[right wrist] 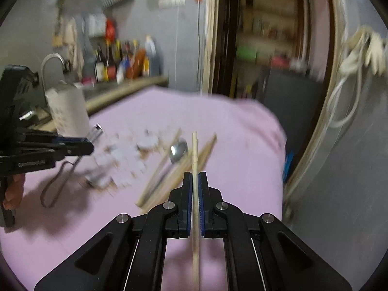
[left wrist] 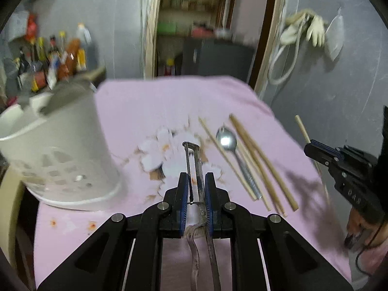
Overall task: Organize utensils
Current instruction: 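Carry peeler and chopstick over the white holder and open both grippers inside it, then close the left gripper on a chopstick while the right gripper moves toward the chopsticks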
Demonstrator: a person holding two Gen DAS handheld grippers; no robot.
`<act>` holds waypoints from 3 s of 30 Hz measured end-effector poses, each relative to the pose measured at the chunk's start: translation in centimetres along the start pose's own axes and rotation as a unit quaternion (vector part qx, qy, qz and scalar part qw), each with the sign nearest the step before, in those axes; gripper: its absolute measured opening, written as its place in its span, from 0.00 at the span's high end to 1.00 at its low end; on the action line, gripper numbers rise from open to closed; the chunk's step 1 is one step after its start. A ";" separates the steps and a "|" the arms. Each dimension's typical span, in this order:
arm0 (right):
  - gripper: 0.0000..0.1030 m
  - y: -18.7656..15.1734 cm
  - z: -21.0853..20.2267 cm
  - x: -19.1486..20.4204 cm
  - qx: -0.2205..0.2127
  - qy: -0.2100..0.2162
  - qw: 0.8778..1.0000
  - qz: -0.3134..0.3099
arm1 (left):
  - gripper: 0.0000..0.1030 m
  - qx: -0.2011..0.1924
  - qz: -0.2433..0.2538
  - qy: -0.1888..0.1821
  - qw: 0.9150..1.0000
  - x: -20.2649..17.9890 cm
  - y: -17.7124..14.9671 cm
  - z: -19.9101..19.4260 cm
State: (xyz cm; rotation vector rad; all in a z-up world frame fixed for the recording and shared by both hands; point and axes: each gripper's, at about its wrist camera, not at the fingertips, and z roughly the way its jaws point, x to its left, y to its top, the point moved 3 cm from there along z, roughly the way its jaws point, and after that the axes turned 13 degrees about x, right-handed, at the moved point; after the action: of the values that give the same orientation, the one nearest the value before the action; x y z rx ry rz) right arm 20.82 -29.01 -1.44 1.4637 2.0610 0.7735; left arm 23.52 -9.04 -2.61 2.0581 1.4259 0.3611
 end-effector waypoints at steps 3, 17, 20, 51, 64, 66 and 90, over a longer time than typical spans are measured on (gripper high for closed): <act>0.97 0.4 -2.4 1.8 -0.080 -0.027 0.996 0.000 | 0.90 -0.058 0.002 0.008 0.998 -0.2 -0.1 -2.3; 0.97 7.8 -9.1 9.5 -0.304 -0.040 0.952 -0.023 | 0.90 -0.268 -0.013 0.047 0.962 2.9 3.0 -13.6; 0.97 9.4 -9.7 10.6 -0.326 -0.009 0.945 -0.016 | 0.90 -0.292 -0.033 0.051 0.954 5.9 3.8 -15.9; 0.97 18.5 1.8 17.3 -0.320 0.137 0.937 0.044 | 0.91 -0.326 -0.191 0.128 0.917 22.4 4.8 -12.4; 0.96 16.6 3.4 17.7 -0.258 0.146 0.955 0.012 | 0.91 -0.263 -0.184 0.078 0.944 21.6 3.7 -10.6; 0.96 16.3 3.5 17.6 -0.248 0.144 0.958 0.010 | 0.91 -0.254 -0.180 0.076 0.947 21.2 3.5 -10.5; 0.27 12.9 -4.7 8.0 -0.297 0.053 0.953 0.019 | 0.35 -0.291 -0.084 0.050 0.952 10.7 5.1 -14.5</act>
State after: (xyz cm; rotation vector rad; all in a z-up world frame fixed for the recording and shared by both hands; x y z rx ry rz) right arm 23.92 -18.79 10.33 1.1355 1.6558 1.3672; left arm 23.76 4.23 10.69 1.4511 1.3363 0.7243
